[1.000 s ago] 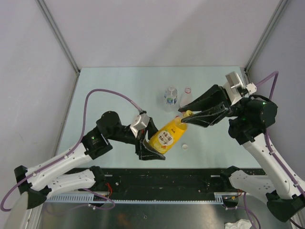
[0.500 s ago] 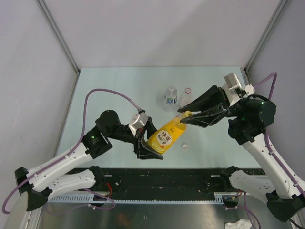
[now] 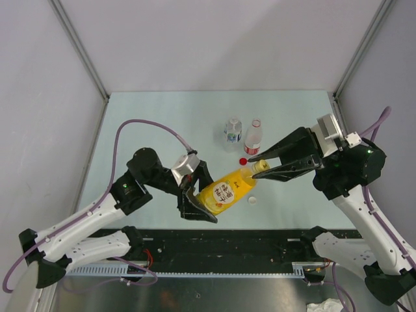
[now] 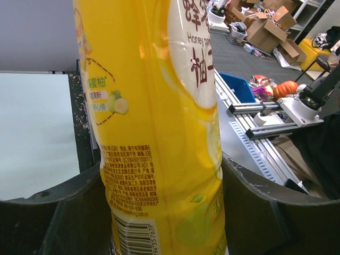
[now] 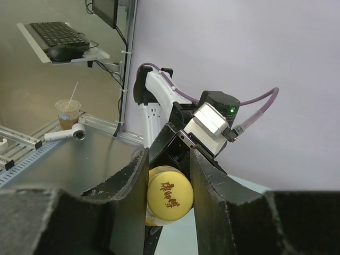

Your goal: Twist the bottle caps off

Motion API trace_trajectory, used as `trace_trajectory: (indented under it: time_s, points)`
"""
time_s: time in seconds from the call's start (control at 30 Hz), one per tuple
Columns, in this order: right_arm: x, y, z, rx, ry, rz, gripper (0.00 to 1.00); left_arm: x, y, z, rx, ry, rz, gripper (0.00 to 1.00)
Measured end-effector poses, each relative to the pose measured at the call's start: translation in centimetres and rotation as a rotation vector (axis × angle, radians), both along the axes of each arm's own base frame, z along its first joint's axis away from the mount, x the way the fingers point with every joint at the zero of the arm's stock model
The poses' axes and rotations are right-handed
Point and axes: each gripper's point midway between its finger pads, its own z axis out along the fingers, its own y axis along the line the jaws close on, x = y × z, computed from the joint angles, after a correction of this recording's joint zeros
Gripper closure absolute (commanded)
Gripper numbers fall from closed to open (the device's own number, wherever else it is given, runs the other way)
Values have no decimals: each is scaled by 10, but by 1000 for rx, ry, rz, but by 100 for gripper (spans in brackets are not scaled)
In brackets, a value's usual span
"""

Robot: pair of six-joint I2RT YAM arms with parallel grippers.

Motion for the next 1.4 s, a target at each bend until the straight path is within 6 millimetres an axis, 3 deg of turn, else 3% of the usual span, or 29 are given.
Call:
trace_trajectory:
  time_s: [0.2, 0.33, 0.4, 0.57, 0.67, 0.9, 0.97, 1.13, 1.4]
  points:
    - [0, 0, 1, 4, -9, -3, 89, 2, 0, 0, -1, -1, 6, 100]
    - [7, 1, 1, 8, 10, -31, 61, 9, 1, 1, -5, -5, 32, 100]
    - [14, 3, 0, 8, 31, -57, 54, 15, 2, 0, -11, -11, 70, 100]
    - [46, 5, -2, 30, 86, -180, 46, 25, 13, -2, -59, -77, 167, 100]
    - [72, 6, -6, 34, 135, -266, 43, 23, 22, 8, -123, -156, 206, 100]
    - [119, 15, -31, -11, 273, -357, 39, 39, 27, 19, -181, -236, 339, 100]
    - [121, 15, -32, -14, 282, -360, 32, 46, 27, 16, -167, -234, 375, 100]
    - [121, 14, -31, -13, 295, -351, 6, 71, 27, 5, -124, -217, 512, 100]
    - [123, 14, -24, 15, 347, -311, 1, 116, 36, -13, -39, -174, 772, 100]
